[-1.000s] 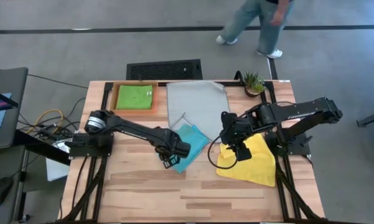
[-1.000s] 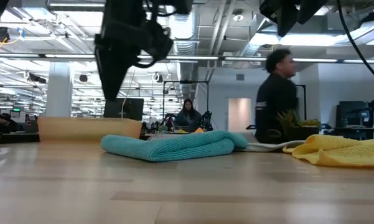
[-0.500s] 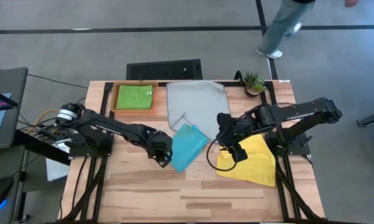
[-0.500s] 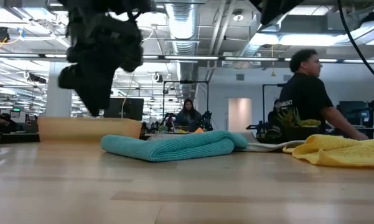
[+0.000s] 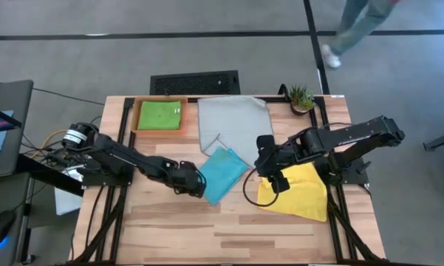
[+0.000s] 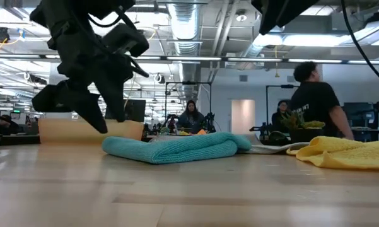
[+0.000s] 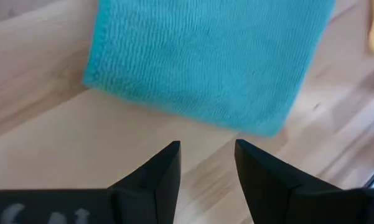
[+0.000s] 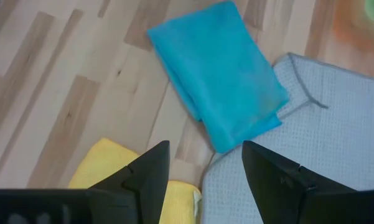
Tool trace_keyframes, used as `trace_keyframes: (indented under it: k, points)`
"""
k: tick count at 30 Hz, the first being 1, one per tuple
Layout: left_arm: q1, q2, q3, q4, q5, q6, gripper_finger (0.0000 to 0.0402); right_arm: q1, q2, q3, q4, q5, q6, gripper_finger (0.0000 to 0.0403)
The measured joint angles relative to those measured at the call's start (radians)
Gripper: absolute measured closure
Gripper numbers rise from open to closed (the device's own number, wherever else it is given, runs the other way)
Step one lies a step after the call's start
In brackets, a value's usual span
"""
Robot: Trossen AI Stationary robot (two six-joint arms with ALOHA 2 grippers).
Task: Fold microfiber towels
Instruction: Put the blue microfiber towel into the orange bin
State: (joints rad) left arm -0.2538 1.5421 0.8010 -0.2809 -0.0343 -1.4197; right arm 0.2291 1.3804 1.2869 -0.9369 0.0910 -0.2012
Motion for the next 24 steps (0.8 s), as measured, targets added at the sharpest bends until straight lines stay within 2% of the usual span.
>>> trace_keyframes:
  k: [11,18,24]
  points:
    - [-0.061,0.0,-0.07,0.009,-0.144,-0.211,0.0258,0.0,0.0,0.0,0.003,0.0,-0.008,0.0177]
    - [-0.06,0.019,-0.072,0.014,-0.191,-0.243,0.0258,-0.002,0.0,0.0,0.003,0.0,-0.009,0.0177]
    - [-0.062,0.083,-0.07,0.102,-0.227,-0.261,0.0258,-0.002,0.0,0.0,0.003,0.0,-0.009,0.0177]
